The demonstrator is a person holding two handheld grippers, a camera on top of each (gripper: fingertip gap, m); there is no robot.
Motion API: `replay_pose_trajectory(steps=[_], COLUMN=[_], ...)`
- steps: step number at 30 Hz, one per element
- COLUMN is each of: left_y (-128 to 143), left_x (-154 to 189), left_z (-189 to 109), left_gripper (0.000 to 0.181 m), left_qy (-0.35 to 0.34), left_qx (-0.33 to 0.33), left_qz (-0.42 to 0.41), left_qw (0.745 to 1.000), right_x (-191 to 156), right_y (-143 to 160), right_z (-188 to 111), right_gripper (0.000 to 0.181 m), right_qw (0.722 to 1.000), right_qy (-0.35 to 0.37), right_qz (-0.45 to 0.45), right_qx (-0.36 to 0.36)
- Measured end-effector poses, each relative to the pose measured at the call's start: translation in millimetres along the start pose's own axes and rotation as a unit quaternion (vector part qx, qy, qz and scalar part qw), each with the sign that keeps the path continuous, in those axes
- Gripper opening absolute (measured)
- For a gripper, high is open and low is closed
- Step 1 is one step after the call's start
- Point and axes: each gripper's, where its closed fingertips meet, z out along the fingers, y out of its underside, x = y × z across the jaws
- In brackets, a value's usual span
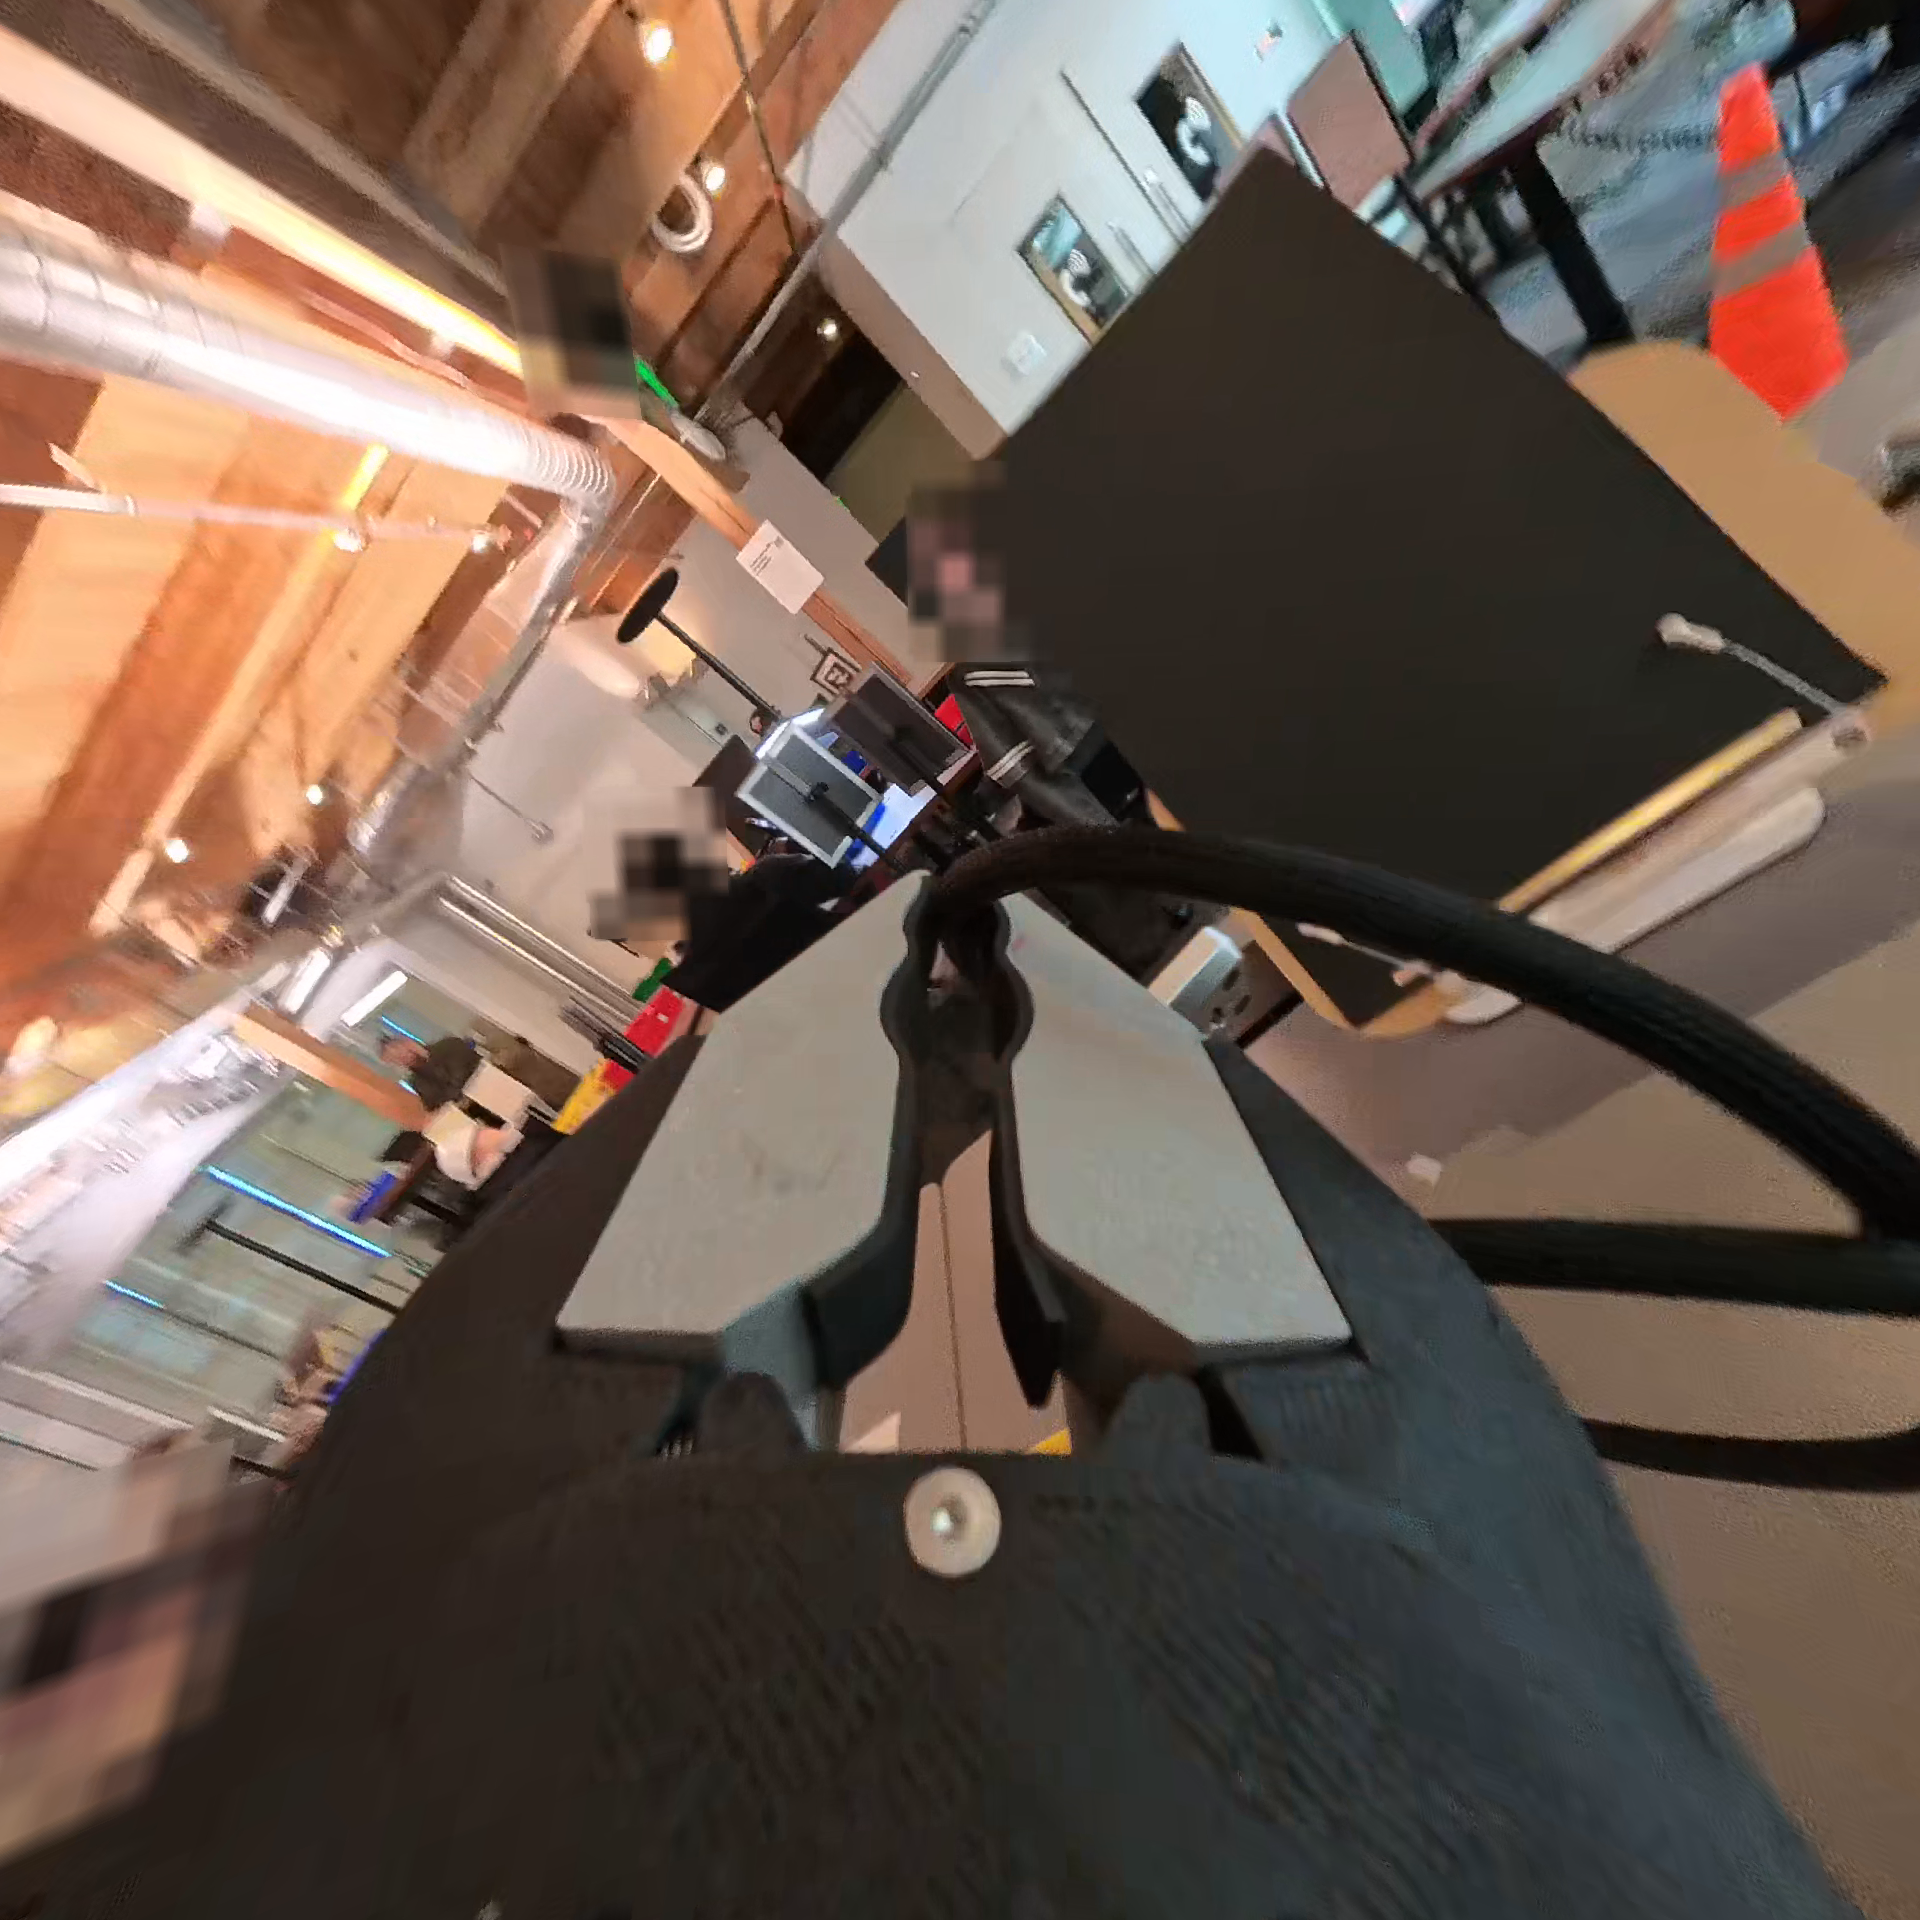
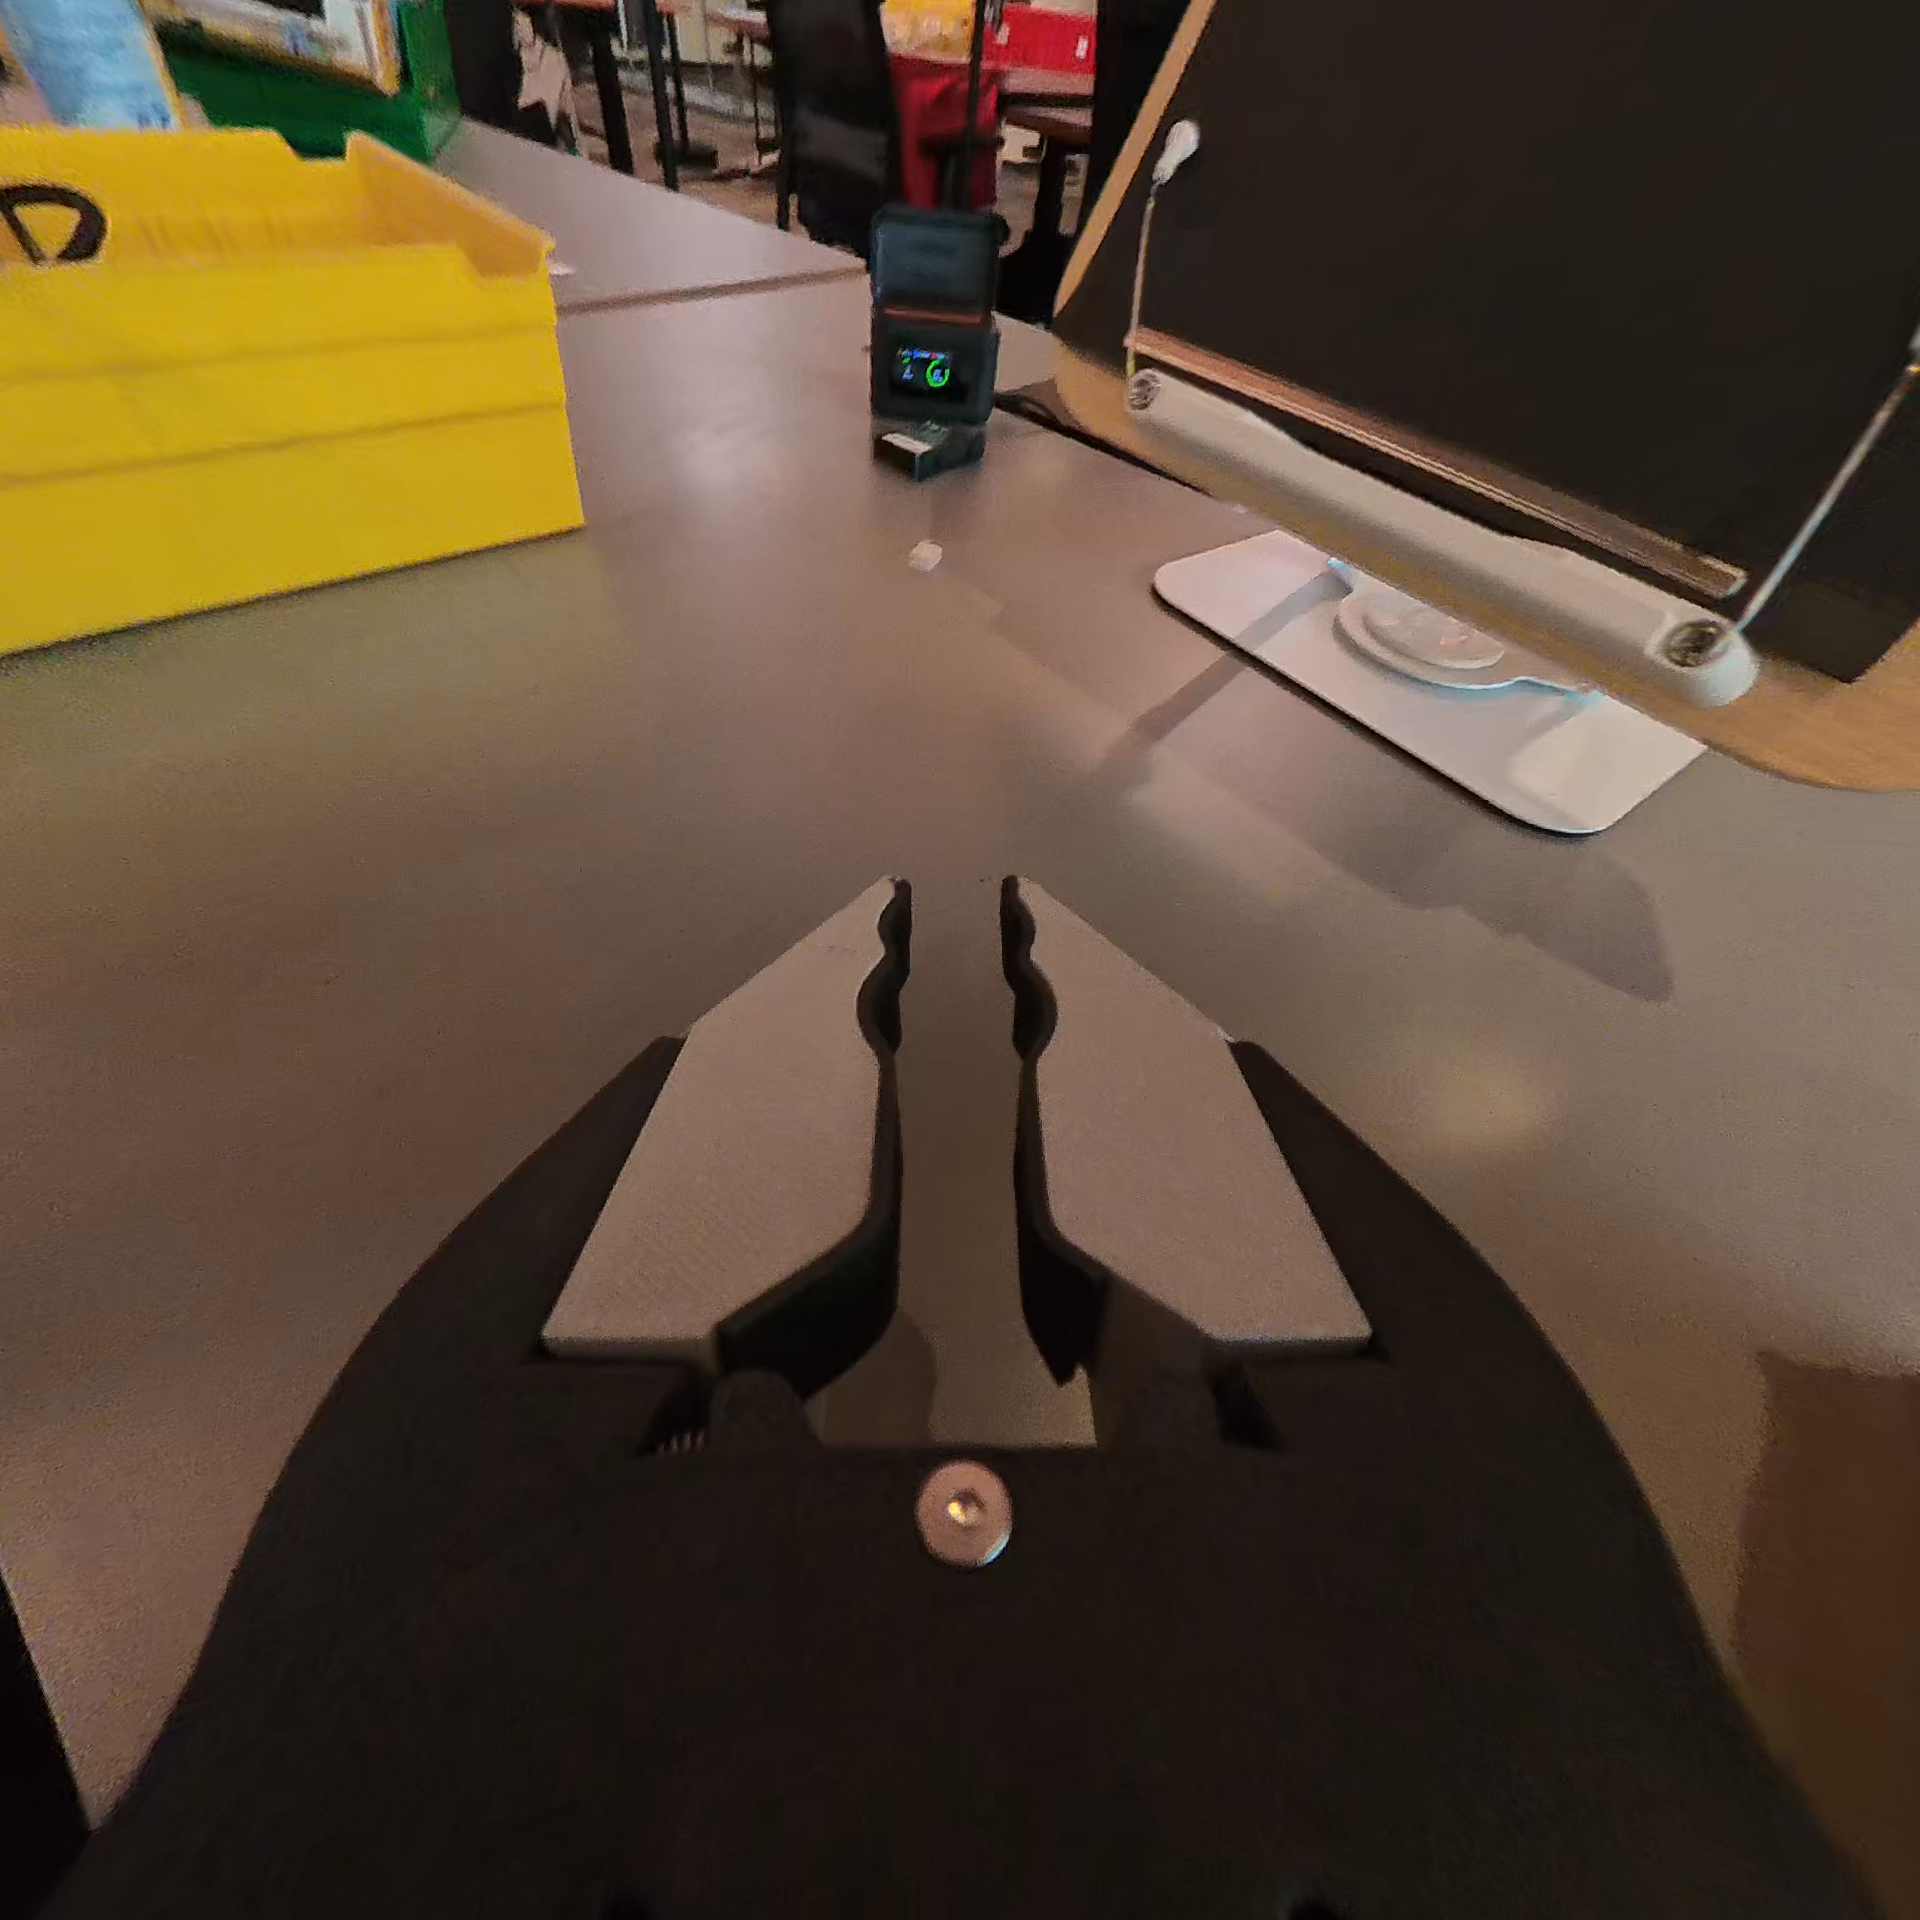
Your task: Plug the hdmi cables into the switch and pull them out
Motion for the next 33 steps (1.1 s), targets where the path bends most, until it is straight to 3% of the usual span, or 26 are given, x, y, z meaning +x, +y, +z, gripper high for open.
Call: replay_pose_trajectory(steps=[4, 7, 10, 12, 16, 19, 21, 26, 28, 30, 33], left_y=[35, 83, 139, 153, 124, 104, 98, 112, 117, 119, 117], left_x=[96, 160, 226, 250, 267, 259, 255, 249, 253, 266, 288], left_z=[12, 21, 8, -2, -24, -28, -32, -38, -42, -50, -50], left_gripper=[0.005, 0.005, 0.005, 0.009, 0.022, 0.025, 0.026, 0.026, 0.026, 0.017, 0.006], left_qy=[0.049, 0.133, 0.272, 0.314, 0.401, 0.419, 0.432, 0.434, 0.448, 0.487, 0.511], left_qx=[-0.042, -0.119, -0.241, -0.261, -0.227, -0.201, -0.186, -0.187, -0.193, -0.194, -0.195], left_qz=[0.083, 0.073, 0.049, 0.039, -0.047, -0.094, -0.108, -0.120, -0.137, -0.154, -0.182], left_qw=[0.994, 0.981, 0.930, 0.912, 0.886, 0.880, 0.876, 0.873, 0.862, 0.838, 0.817], right_x=[12, 15, 33, 51, 70, 78, 67, -1, -27, -49, -48], right_y=[2, -1, -8, -6, -13, -31, -46, -59, -49, -20, 33], right_z=[-1, -4, -15, -22, -39, -60, -68, -78, -83, -83, -67], right_gripper=[0.014, 0.014, 0.010, 0.011, 0.013, 0.011, 0.012, 0.014, 0.014, 0.016, 0.019], right_qw=[1.000, 0.999, 0.996, 0.992, 0.986, 0.984, 0.989, 0.992, 0.982, 0.965, 0.951], right_qy=[0.022, 0.034, 0.084, 0.110, 0.127, 0.154, 0.112, -0.105, -0.175, -0.227, -0.186], right_qz=[0.013, 0.009, 0.020, 0.057, 0.085, 0.059, 0.066, 0.070, 0.063, 0.038, -0.043], right_qx=[-0.002, 0.005, 0.028, 0.036, 0.062, 0.069, 0.067, 0.008, -0.039, -0.126, -0.243])
